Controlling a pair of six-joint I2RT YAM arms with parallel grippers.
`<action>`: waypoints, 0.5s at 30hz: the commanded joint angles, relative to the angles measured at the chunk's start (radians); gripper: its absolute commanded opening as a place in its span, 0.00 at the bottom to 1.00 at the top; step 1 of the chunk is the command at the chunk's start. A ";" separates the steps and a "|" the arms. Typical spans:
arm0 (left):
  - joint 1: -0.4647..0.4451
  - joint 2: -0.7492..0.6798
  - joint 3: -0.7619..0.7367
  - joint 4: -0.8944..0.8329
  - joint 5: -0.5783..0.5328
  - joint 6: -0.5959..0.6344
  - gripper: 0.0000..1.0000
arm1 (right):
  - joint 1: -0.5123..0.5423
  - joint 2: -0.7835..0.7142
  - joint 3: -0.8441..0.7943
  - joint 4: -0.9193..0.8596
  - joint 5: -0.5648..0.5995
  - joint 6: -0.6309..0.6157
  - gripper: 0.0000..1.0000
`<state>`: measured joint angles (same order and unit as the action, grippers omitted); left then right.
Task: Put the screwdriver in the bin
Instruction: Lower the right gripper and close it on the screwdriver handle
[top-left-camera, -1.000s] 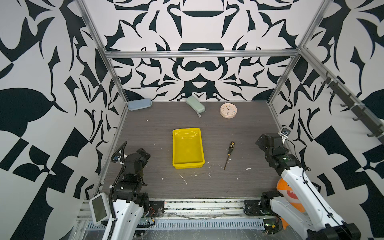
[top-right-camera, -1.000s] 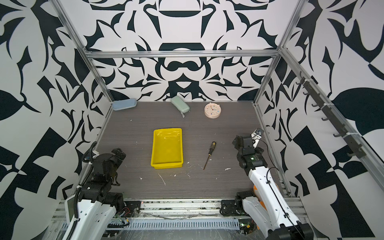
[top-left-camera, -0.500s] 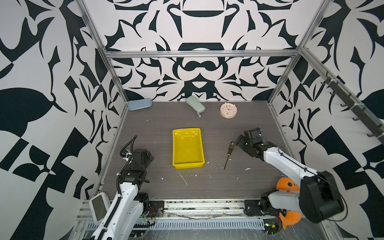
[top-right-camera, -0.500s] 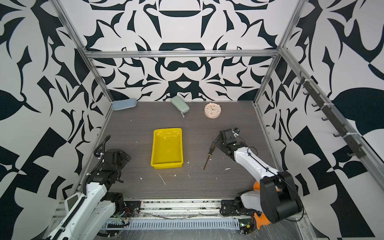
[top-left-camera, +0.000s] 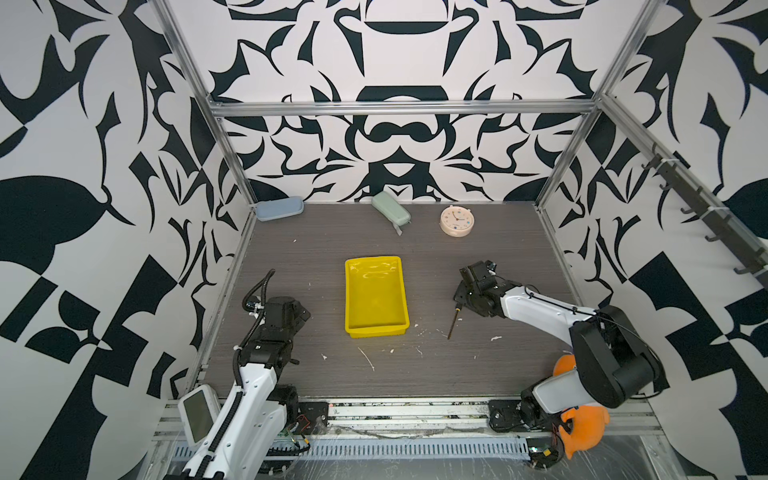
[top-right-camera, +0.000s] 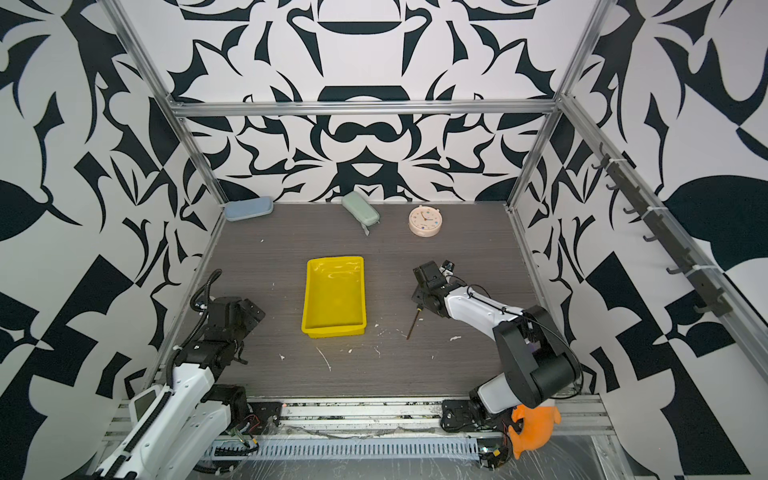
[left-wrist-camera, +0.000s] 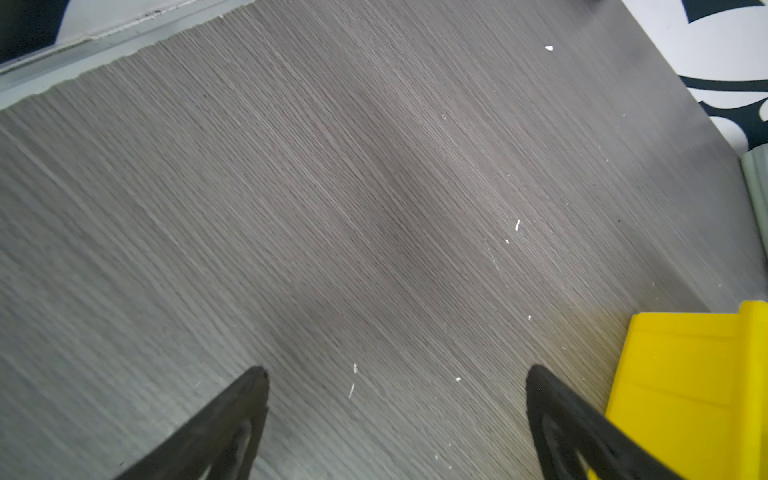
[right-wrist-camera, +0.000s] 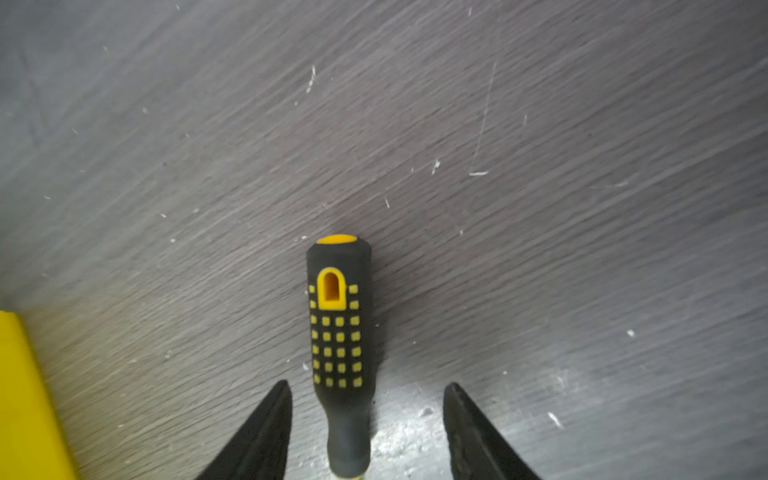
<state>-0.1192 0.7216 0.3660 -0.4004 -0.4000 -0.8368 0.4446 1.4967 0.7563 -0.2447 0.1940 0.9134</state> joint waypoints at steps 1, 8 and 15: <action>0.000 0.019 0.028 0.008 0.008 0.001 0.99 | 0.000 0.006 0.032 0.047 0.010 -0.018 0.59; 0.000 0.030 0.036 -0.005 0.012 -0.003 0.99 | -0.002 0.053 0.035 0.055 0.010 -0.033 0.53; 0.000 -0.036 0.009 -0.005 0.013 -0.016 0.99 | 0.003 0.050 0.012 0.038 0.017 -0.011 0.42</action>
<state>-0.1192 0.7109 0.3740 -0.3935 -0.3870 -0.8379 0.4450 1.5719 0.7692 -0.2062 0.1947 0.8886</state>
